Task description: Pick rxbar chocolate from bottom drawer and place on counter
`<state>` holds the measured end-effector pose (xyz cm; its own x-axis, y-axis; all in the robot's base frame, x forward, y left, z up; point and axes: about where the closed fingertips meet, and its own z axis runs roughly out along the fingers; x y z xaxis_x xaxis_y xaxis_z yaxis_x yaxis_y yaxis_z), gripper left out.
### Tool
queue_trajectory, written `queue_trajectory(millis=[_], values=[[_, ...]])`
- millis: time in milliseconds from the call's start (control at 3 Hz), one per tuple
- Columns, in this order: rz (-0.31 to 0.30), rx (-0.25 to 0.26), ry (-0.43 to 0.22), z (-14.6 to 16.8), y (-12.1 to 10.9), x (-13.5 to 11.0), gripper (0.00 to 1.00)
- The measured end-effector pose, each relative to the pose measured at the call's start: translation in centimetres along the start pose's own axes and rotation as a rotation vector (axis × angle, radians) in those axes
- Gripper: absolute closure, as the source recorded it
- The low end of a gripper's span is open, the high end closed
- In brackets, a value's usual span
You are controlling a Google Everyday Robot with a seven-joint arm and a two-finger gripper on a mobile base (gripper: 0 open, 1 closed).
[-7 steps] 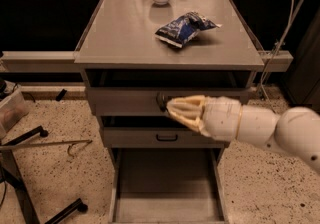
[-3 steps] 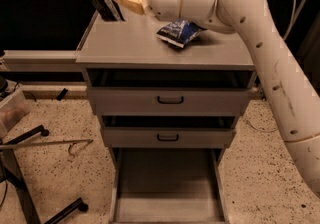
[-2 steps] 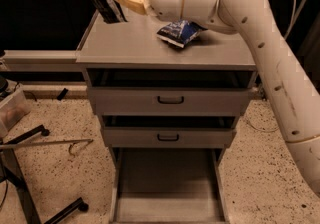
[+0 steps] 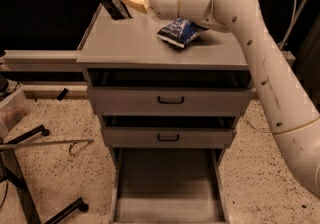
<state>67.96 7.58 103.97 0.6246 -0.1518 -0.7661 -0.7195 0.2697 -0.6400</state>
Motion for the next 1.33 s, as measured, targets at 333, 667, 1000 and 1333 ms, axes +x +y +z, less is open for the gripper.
queue_trajectory(millis=[333,667,1000,1333], values=[[-0.071,0.07,0.085,0.4,-2.1,3.6,1.0],[-0.097,0.128,0.144,0.4,-3.3,6.4,1.0],[-0.09,0.153,0.176,0.7,-3.1,8.6,1.0],[-0.046,0.129,0.184,1.9,-1.0,10.6,1.0]])
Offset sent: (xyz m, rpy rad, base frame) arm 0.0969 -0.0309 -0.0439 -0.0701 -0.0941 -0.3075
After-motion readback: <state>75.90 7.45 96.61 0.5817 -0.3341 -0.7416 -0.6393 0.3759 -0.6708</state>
